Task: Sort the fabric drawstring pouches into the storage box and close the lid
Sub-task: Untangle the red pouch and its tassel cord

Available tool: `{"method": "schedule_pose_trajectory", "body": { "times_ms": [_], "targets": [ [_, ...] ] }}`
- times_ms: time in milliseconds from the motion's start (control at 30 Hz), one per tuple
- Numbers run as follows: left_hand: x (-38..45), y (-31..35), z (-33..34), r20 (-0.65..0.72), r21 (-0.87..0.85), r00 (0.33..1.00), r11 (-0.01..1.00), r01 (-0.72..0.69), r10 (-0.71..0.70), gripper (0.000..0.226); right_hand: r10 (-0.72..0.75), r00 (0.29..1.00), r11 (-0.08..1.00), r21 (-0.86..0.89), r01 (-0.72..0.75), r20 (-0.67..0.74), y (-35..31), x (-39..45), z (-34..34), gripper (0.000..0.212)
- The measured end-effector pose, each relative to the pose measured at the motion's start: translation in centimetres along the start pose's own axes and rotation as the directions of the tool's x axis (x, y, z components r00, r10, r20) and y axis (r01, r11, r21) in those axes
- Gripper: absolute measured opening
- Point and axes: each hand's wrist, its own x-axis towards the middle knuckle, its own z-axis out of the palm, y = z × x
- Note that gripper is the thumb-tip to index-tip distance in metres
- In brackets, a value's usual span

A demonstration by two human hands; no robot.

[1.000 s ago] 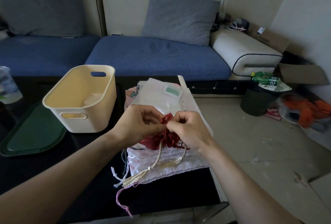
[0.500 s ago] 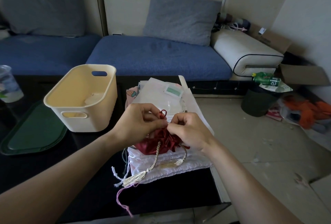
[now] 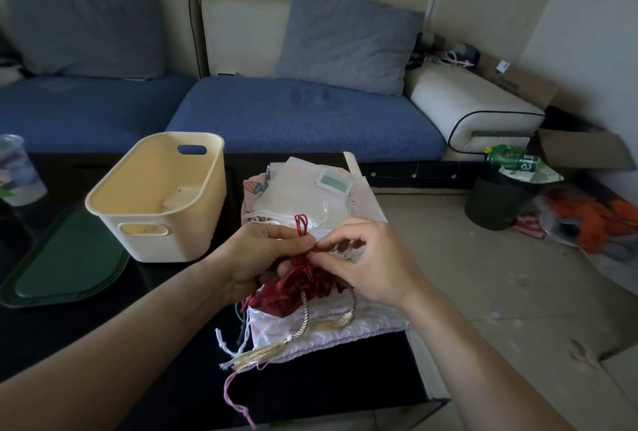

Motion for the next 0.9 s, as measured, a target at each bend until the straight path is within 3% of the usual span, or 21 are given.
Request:
{"method": "schedule_pose_trajectory", "body": {
  "times_ms": [133,233,467,700,800,900],
  "targets": [
    [0.1,-0.4,0.1,-0.092,0.035,0.995,0.999,-0.027,0.03,0.029,0.041,0.999,0.999,-0.034,-0.04,0.019,-0.1,0.0,0.0,0.009],
    [0.2,-0.6,0.1,-0.22,0.137,0.971,0.989,-0.059,0.088,0.032,0.112,0.985,0.991,-0.093,-0.1,0.132,-0.2,-0.2,-0.4,0.01],
    [0.8,-1.2,-0.4,-0.353,0.268,0.917,0.959,-0.094,0.189,0.028,0.289,0.874,0.95,-0.233,-0.209,0.39,-0.3,-0.8,-1.0,0.016],
    [1.2,-1.9,0.5,-0.387,0.323,0.894,0.941,-0.1,0.228,0.031,0.38,0.777,0.91,-0.353,-0.217,0.502,-0.7,-0.7,-0.7,0.027],
    [1.6,-2.5,0.7,-0.434,0.362,0.863,0.927,-0.094,0.257,0.032,0.368,0.787,0.902,-0.394,-0.174,0.495,-1.4,-0.8,0.5,0.027],
    [2.0,-3.3,0.7,-0.442,0.411,0.85,0.907,-0.092,0.286,0.032,0.272,0.827,0.89,-0.456,-0.021,0.493,-1.8,-1.6,2.3,0.033]
  ]
}}
